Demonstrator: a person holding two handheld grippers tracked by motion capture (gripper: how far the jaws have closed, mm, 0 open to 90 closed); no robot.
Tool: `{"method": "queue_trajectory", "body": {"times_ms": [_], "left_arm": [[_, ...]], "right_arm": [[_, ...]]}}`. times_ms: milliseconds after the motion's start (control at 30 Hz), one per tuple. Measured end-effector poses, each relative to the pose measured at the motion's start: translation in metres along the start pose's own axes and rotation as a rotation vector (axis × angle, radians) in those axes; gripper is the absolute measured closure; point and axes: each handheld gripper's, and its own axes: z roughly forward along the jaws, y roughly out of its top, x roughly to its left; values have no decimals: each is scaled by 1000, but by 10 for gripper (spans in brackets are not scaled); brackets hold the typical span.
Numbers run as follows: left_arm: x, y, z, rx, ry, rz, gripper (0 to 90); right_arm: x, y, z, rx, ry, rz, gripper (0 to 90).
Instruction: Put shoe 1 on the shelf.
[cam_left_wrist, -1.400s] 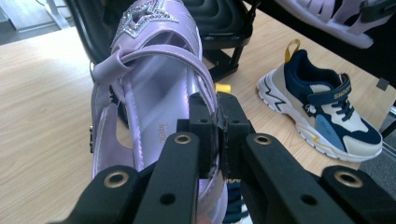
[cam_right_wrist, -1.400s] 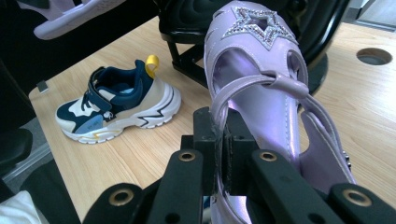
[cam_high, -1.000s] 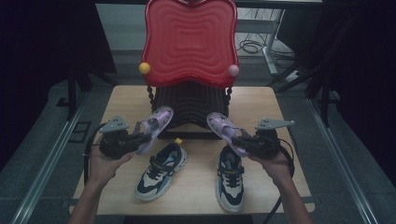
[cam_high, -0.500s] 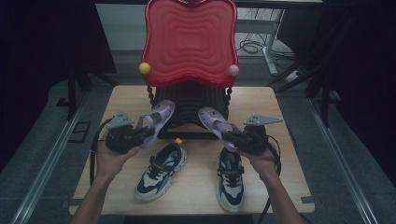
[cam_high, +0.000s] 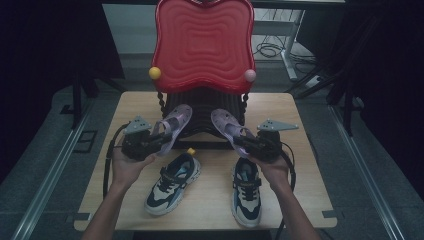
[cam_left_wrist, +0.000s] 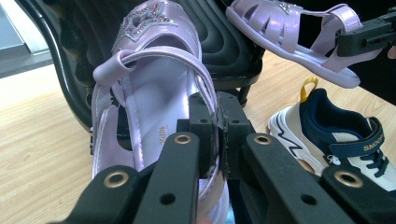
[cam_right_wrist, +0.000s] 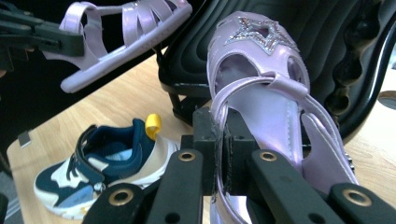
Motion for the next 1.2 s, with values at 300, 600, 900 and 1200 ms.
{"method": "queue_trajectory", "body": {"times_ms": [300,600,900,1200], "left_arm": [[-1,9,9,-16,30,31,866],[-1,11,23,-21,26,32,866],[1,18,34,-21,31,37,867],[3,21,44,-21,57,54,868]], "right_arm": [[8,5,19,-31,-19,4,865],[7,12,27,-45,-47,9,865],[7,16,38,-78,-92,20,864],[4,17,47,-84,-114,19,865]]}}
